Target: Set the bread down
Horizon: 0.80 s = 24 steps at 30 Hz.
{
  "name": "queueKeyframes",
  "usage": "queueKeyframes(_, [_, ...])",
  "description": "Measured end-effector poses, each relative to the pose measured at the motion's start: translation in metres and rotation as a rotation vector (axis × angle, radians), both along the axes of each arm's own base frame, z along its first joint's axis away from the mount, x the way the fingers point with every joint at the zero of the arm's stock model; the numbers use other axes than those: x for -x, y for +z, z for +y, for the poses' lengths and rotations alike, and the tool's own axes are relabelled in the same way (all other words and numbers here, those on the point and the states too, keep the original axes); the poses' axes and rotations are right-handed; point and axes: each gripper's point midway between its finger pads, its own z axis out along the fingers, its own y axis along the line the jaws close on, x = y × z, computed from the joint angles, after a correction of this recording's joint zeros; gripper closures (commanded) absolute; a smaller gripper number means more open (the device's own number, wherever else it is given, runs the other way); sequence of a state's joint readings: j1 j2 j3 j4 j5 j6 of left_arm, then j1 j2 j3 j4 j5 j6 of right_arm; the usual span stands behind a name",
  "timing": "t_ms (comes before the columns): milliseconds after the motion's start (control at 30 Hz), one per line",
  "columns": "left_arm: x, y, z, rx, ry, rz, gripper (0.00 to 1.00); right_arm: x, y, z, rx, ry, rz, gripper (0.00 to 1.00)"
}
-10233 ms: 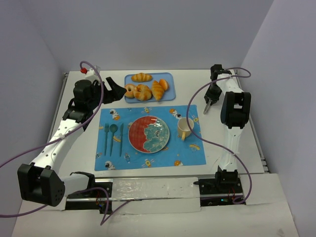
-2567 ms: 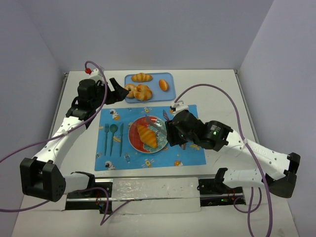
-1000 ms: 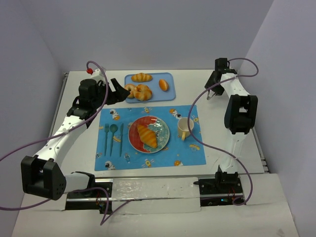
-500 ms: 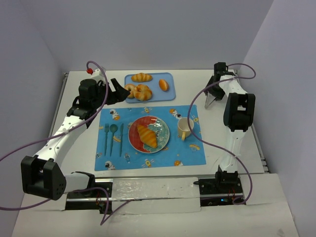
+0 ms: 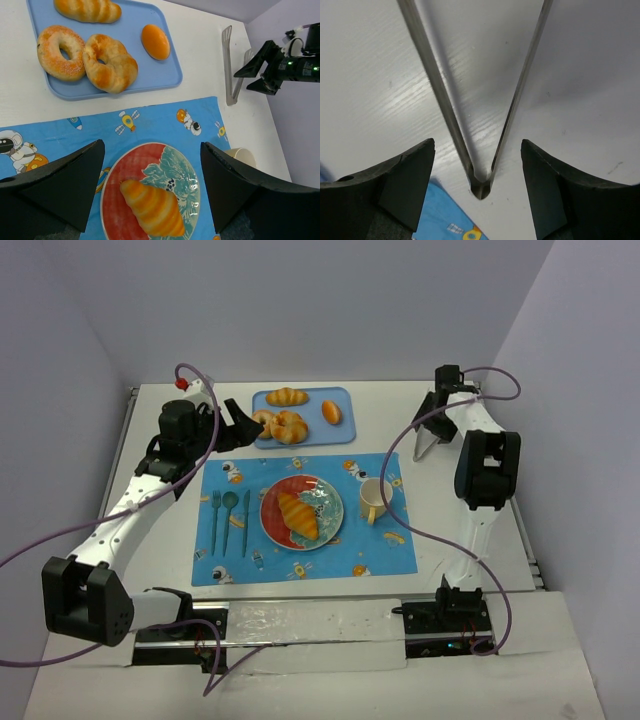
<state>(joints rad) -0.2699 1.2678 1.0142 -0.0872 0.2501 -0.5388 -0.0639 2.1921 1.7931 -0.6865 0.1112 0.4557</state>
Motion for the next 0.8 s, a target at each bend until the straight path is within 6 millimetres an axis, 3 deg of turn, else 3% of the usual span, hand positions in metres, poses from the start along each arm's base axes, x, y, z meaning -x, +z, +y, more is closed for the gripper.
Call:
queueKeyframes(100, [0.0, 0.001, 0.0, 0.001, 0.0, -0.002, 0.13, 0.001, 0.026, 0.003, 0.003, 0.006, -0.048, 0.23])
queueKeyframes(233, [0.0, 0.001, 0.0, 0.0, 0.0, -0.002, 0.13, 0.004, 0.087, 0.015, 0.008, 0.031, -0.175, 0.23])
queueKeyframes(400, [0.001, 0.001, -0.001, 0.0, -0.004, -0.002, 0.13, 0.021, 0.19, 0.059, -0.009, 0.126, -0.419, 0.22])
queueKeyframes(433, [0.001, 0.001, -0.002, 0.0, -0.005, -0.003, 0.13, 0.028, 0.208, 0.072, -0.02, 0.156, -0.467, 0.21])
queueKeyframes(467, [0.002, 0.001, -0.002, 0.001, -0.006, -0.004, 0.13, 0.033, 0.212, 0.081, -0.032, 0.179, -0.483, 0.2])
queueKeyframes(500, [0.002, 0.002, -0.002, 0.001, -0.007, -0.005, 0.13, 0.048, 0.238, 0.101, -0.053, 0.231, -0.551, 0.18])
queueKeyframes(600, [0.003, 0.004, -0.004, 0.002, -0.011, -0.009, 0.13, 0.088, 0.273, 0.15, -0.115, 0.377, -0.661, 0.14])
queueKeyframes(800, [0.006, 0.006, -0.009, 0.003, -0.025, -0.015, 0.13, 0.169, 0.293, 0.227, -0.254, 0.672, -0.761, 0.0])
